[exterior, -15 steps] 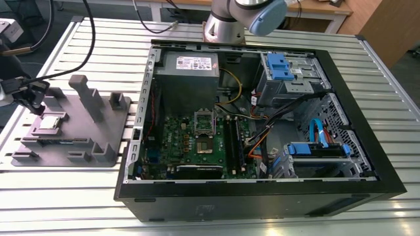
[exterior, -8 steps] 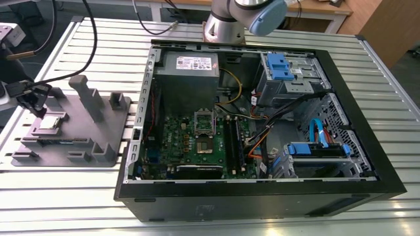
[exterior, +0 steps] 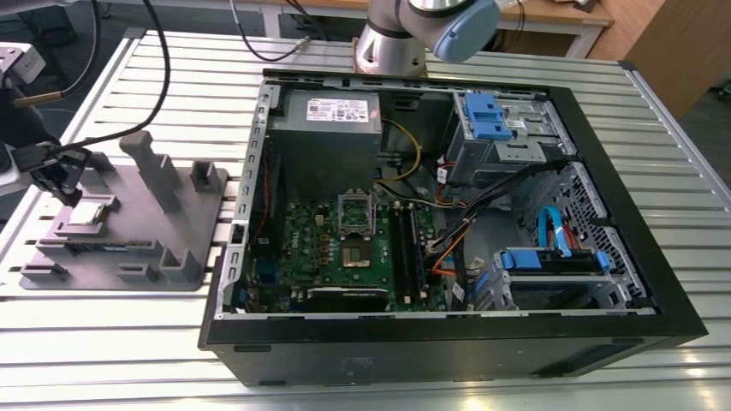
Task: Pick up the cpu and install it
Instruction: 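Pick up the cpu and move it towards the insertion slot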
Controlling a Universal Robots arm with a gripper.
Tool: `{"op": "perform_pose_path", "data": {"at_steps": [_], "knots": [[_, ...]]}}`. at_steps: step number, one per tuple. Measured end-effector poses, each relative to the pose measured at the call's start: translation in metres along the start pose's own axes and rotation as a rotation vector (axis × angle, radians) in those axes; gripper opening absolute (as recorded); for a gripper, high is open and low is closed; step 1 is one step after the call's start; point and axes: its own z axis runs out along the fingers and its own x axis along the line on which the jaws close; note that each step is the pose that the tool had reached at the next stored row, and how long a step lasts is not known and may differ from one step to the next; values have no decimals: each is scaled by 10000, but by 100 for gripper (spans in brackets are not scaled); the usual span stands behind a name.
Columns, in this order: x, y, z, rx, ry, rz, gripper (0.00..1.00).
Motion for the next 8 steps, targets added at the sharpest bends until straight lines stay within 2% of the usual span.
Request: {"op": "perform_pose_path", "data": {"at_steps": [8], "knots": [[-37,1,12,-2,-3,0,11]]}}
